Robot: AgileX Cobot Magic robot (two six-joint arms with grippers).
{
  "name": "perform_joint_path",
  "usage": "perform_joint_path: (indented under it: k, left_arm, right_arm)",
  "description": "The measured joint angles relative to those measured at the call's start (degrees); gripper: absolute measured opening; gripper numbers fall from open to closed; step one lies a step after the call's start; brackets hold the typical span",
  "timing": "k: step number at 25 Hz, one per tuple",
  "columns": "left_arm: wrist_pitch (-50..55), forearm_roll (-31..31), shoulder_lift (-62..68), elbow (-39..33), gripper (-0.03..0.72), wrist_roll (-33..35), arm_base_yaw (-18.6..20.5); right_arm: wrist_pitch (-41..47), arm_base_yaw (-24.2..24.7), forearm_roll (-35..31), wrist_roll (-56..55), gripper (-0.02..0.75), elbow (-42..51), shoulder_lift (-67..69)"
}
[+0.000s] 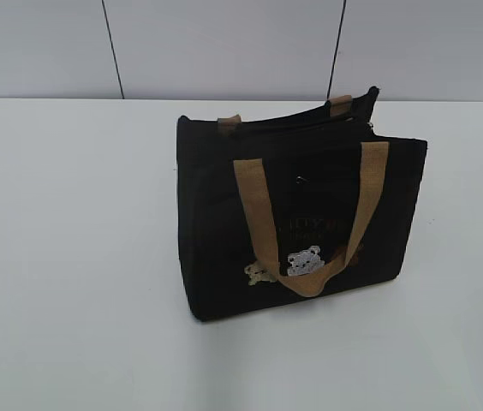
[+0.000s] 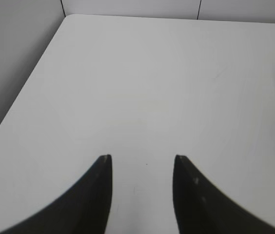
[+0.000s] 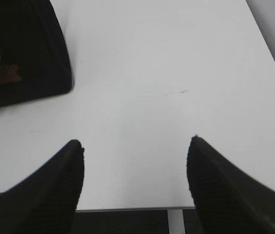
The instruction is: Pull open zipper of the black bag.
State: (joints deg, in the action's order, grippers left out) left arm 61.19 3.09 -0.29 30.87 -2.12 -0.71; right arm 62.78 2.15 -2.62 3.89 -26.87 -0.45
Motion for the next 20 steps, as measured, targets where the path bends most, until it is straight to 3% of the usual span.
perform_joint_path:
  k: [20]
  left_arm:
    - [-0.02,-0.04,0.0,0.0,0.31,0.0,0.0]
  right_arm:
    - [0.0,0.0,0.07,-0.3,0.502,0.0,0.0]
